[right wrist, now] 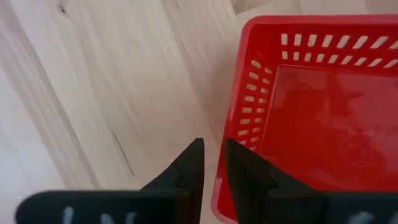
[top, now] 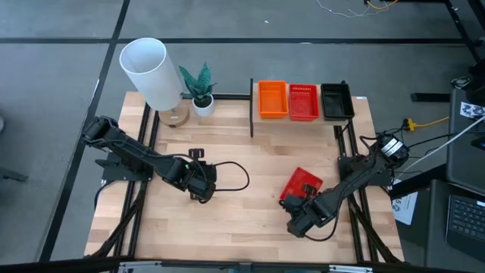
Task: Stack baskets on shelf by color
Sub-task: Stack the red basket on top of the red basket on the shelf
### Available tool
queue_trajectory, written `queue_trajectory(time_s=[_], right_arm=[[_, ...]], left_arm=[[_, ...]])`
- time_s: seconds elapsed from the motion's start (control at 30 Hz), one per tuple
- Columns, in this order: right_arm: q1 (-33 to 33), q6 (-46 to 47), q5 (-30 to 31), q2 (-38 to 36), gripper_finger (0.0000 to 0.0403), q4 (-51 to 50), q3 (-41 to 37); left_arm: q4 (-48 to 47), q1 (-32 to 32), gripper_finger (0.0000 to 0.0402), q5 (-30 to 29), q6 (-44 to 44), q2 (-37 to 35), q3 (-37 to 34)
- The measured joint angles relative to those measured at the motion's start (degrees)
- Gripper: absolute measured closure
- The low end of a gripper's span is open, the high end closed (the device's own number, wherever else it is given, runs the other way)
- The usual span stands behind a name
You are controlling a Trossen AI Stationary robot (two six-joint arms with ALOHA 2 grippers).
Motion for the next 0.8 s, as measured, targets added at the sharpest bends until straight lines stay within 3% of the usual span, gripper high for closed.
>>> queue_trajectory(time_s=[0.4,0.8], right_arm=[[-0.11,0.58,1.01,0.00,0.0336,-0.67,0.71],[-0.77,8.08,3.77,-0.15,0.0336,-5.39,1.77]], left_arm=[[0.03,0.00,0.0301,0.02,0.02,0.02,-0.01],[0.05,0.00,0.0301,0.00,0.04,0.02,-0.01]])
